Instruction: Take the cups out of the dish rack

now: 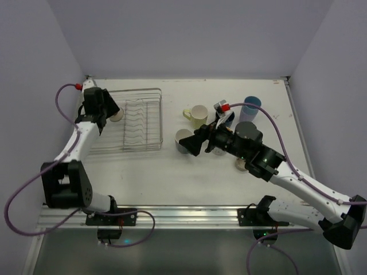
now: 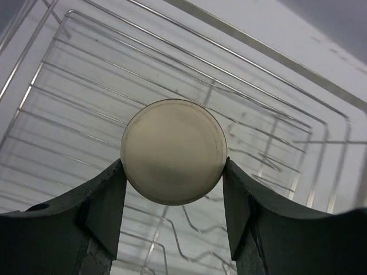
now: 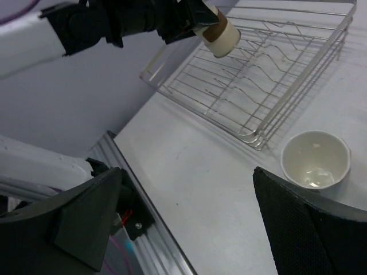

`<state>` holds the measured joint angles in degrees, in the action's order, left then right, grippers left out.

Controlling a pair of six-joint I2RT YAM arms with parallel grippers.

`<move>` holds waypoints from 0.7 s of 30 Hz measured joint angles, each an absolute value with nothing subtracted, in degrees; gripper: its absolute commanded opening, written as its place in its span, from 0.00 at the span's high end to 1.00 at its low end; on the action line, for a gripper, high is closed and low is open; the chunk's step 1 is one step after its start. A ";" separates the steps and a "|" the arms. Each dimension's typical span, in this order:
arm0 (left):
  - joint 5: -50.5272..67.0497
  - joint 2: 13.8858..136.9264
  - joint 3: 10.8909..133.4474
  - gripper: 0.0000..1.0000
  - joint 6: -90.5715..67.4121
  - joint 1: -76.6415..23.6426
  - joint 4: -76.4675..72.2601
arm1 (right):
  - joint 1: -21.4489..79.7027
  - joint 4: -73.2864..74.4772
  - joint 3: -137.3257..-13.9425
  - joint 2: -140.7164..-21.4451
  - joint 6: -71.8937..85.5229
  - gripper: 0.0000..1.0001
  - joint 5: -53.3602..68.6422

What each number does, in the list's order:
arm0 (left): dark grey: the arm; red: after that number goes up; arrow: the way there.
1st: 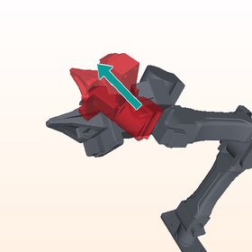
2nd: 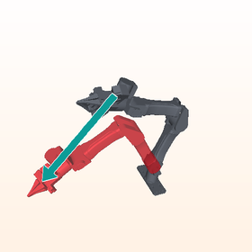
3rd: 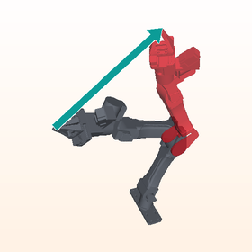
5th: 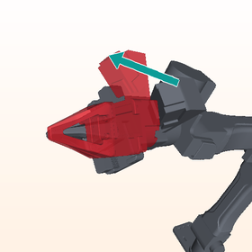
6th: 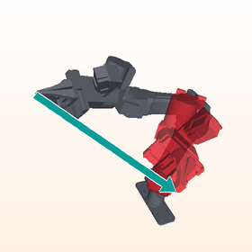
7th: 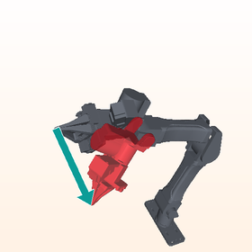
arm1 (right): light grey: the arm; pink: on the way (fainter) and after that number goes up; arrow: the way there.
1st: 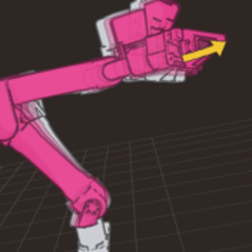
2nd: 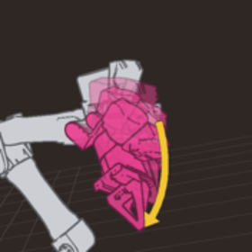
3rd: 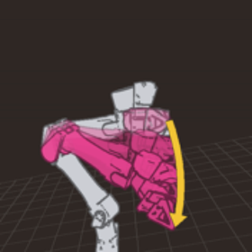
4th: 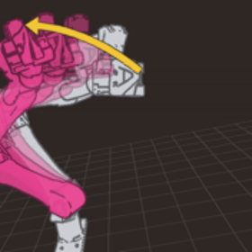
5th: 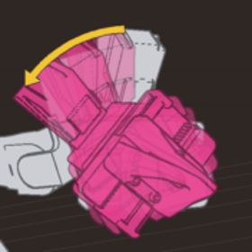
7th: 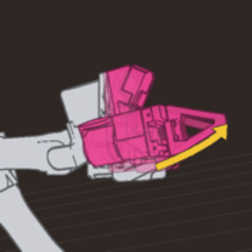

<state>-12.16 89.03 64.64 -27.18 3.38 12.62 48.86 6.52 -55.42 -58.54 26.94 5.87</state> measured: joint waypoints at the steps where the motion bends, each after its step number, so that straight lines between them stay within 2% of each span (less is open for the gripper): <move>1: -10.24 84.77 61.84 0.93 -28.34 3.38 11.64 | 48.86 3.70 -53.67 -57.17 28.77 0.01 6.59; 7: 6.46 57.41 46.13 0.93 -38.48 3.36 3.81 | 48.86 -10.24 -44.14 -54.92 39.57 0.04 8.69; 11: 19.70 44.51 35.66 0.94 -47.79 2.96 -4.03 | 48.86 -15.09 -41.67 -55.72 43.99 0.05 8.84; 15: 27.70 37.58 28.10 0.95 -56.25 0.14 -9.19 | 48.86 -20.82 -41.67 -58.06 47.27 0.07 10.17; 21: 32.40 32.67 22.00 0.95 -66.15 -7.92 -18.15 | 48.86 -25.98 -41.25 -62.02 51.05 0.10 11.53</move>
